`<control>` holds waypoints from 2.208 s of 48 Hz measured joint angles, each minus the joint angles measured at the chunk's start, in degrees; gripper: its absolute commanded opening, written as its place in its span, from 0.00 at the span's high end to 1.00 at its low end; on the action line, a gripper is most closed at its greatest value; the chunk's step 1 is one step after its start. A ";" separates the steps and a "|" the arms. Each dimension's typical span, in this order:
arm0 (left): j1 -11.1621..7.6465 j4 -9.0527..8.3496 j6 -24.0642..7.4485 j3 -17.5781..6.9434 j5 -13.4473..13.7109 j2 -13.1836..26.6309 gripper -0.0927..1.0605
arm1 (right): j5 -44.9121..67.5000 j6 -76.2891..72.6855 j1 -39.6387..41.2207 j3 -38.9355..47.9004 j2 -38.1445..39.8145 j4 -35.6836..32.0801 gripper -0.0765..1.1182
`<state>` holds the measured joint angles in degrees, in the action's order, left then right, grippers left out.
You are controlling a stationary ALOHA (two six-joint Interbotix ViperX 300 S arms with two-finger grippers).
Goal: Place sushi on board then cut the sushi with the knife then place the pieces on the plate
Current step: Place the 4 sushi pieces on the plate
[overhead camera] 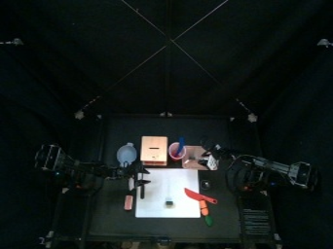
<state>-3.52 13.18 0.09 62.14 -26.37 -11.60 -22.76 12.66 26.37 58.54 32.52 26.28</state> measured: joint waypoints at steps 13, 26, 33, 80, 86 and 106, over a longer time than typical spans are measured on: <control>0.00 0.00 -0.09 0.00 0.09 0.00 0.17 | 6.68 0.26 -20.30 -7.21 -10.02 2.72 0.18; 0.00 0.00 -0.09 0.09 0.09 0.00 0.17 | 7.65 0.18 -31.82 -16.44 -23.47 5.36 0.18; 0.00 0.00 -0.18 0.00 0.09 -0.09 0.17 | 8.44 0.35 -34.28 -20.30 -29.18 5.54 0.18; -0.09 0.00 -0.18 0.35 0.00 0.00 0.17 | 8.61 0.26 -37.62 -31.29 -46.32 5.27 0.35; -0.18 0.00 -0.18 0.35 0.00 0.00 0.17 | 8.61 0.26 -37.44 -31.29 -46.41 5.27 0.37; -0.18 0.00 -0.18 0.35 0.09 -0.09 0.17 | 3.16 0.09 -28.21 -22.24 -31.73 4.83 0.37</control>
<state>-3.69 13.18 -0.09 62.49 -26.28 -11.69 -19.60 12.74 -1.85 36.30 0.79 31.11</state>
